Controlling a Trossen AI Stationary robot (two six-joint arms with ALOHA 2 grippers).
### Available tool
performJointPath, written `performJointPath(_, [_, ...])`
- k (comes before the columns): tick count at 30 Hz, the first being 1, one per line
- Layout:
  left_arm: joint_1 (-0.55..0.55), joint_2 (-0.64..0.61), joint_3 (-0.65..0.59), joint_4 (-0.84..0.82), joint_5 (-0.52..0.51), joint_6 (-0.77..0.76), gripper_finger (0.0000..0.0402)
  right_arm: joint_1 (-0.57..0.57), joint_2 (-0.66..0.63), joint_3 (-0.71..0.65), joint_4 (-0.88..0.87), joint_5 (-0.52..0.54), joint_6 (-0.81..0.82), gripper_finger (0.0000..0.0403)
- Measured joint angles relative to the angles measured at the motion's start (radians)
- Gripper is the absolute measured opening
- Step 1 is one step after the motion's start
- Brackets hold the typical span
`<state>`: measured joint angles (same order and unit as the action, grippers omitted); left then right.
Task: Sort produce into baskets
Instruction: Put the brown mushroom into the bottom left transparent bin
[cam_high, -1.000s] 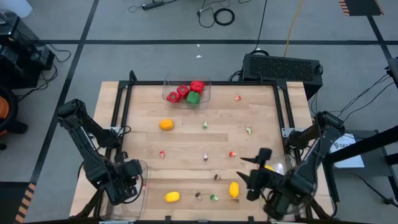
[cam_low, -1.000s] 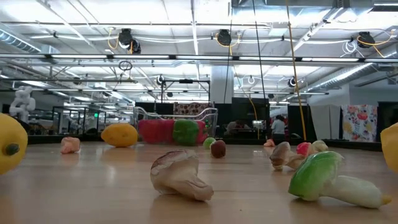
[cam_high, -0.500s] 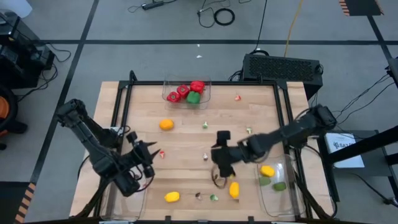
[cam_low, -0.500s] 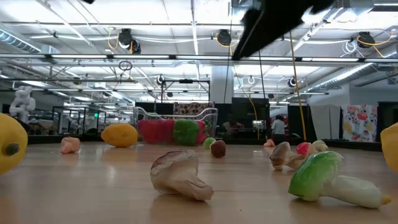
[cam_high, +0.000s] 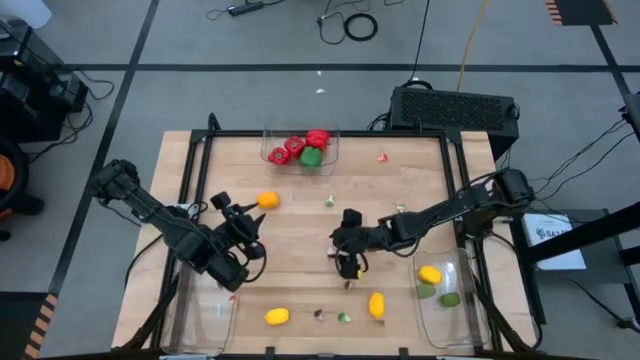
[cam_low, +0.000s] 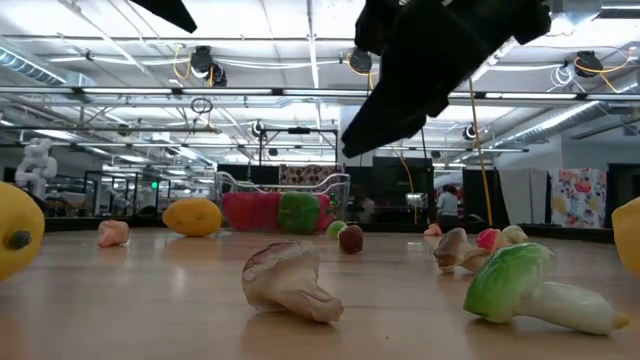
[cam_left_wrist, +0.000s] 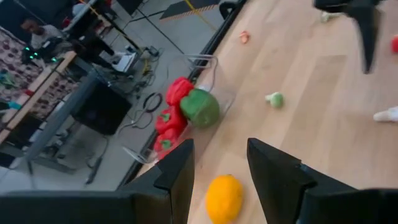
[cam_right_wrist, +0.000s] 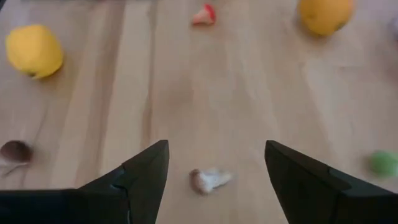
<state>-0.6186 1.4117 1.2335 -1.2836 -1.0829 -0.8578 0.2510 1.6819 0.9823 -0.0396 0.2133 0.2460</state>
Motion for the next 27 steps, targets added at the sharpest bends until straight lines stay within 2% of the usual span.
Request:
performJointPath(9, [0.026, 0.000, -0.008, 0.002, 0.015, 0.055, 0.0154, 0.004, 0.136, 0.024, -0.012, -0.009, 0.020, 0.0258])
performJointPath(18, [0.033, 0.000, -0.118, 0.021, 0.051, 0.055, 0.0154, -0.002, 0.150, 0.027, -0.016, -0.031, 0.005, 0.0258])
performJointPath(27, [0.063, 0.000, -0.130, 0.073, 0.080, 0.088, 0.0154, -0.005, 0.151, 0.026, -0.040, -0.037, -0.078, 0.0258])
